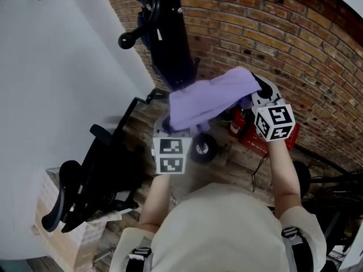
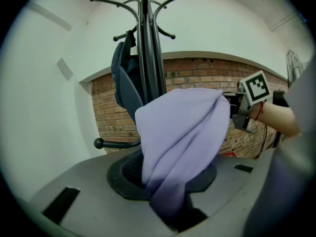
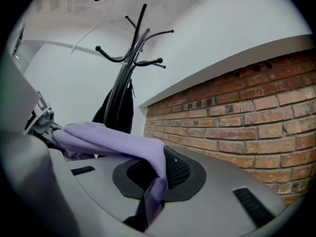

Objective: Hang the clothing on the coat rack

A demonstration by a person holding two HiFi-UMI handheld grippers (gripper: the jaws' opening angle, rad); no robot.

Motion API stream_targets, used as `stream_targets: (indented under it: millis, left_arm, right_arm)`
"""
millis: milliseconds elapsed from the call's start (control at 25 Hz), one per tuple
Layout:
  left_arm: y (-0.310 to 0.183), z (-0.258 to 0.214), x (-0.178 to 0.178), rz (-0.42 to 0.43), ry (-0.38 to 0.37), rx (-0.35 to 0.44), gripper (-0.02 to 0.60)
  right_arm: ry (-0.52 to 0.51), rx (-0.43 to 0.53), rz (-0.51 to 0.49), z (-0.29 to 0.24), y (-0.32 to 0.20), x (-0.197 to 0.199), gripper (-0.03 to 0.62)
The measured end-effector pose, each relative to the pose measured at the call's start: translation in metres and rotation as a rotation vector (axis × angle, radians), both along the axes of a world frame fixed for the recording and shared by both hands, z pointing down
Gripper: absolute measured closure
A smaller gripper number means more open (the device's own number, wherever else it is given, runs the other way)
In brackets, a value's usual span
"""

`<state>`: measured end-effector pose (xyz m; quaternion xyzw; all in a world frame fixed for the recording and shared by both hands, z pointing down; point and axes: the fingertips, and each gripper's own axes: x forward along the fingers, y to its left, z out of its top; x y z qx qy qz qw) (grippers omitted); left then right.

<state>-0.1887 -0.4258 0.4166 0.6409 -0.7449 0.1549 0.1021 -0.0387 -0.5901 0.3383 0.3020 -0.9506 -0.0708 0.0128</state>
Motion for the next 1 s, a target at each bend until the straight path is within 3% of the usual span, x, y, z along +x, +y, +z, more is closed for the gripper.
stream_targets:
  millis: [440, 1000]
  left_arm:
    - [-0.015, 0.031, -0.007, -0.049, 0.023, -0.058, 0.456]
    - [-0.022, 0.066, -0.010, -0.079, 0.062, -0.113, 0.449]
  right_arm:
    - [0.078, -0.081, -0.034, 0.056, -0.036, -0.030, 0.578]
    - [0.145, -0.186, -0.049, 0.121, -0.040, -0.047, 0.578]
